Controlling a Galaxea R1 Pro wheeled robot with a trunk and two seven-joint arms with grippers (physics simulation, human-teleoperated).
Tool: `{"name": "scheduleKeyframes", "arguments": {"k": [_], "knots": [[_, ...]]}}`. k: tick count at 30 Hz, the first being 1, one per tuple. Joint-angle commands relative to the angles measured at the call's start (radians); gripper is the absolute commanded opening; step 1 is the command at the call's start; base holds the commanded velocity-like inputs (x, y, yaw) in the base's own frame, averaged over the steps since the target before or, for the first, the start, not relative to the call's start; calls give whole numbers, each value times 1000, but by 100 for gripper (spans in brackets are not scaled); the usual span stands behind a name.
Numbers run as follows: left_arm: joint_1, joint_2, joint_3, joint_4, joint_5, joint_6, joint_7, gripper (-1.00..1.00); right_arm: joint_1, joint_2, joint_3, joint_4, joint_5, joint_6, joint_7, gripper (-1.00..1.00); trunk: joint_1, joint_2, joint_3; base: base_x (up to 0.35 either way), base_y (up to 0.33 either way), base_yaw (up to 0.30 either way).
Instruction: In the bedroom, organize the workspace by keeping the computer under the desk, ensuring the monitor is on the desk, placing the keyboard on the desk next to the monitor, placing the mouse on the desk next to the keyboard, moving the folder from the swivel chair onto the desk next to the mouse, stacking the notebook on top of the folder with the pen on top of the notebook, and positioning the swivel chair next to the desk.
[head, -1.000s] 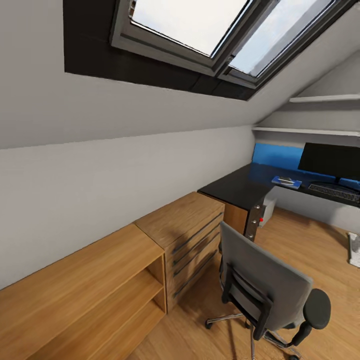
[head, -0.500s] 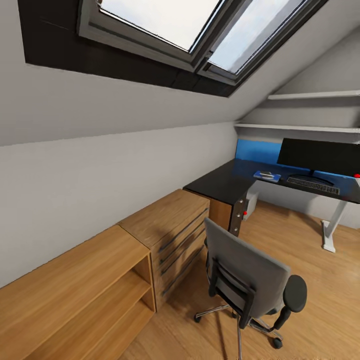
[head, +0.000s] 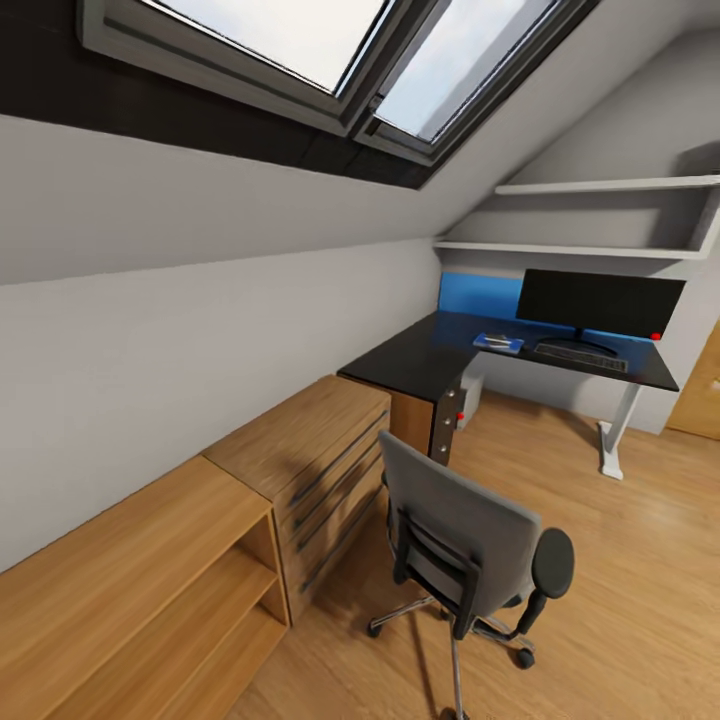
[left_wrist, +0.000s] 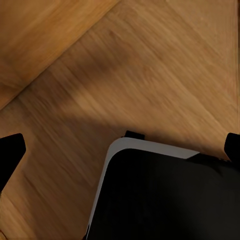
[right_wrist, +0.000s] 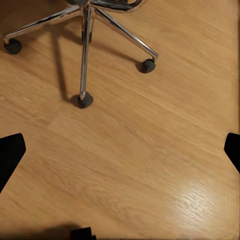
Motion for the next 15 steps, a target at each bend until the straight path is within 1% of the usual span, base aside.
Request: {"name": "scheduleKeyframes", "arguments": {"k": [1, 13, 15], "knots": [[1, 0, -9, -2, 6, -1, 6, 100, -1, 1, 8, 1, 2, -1, -9, 100, 0, -1, -1, 42, 75, -244], [1, 0, -9, -2, 6, -1, 6, 100, -1, 1, 8, 1, 2, -1, -9, 100, 0, -1, -2, 15, 22, -256], [1, 0, -10, -2, 6, -1, 6, 100, -1, 1, 8, 1, 2, -1, -9, 100, 0, -1, -2, 0, 151, -262]]}}
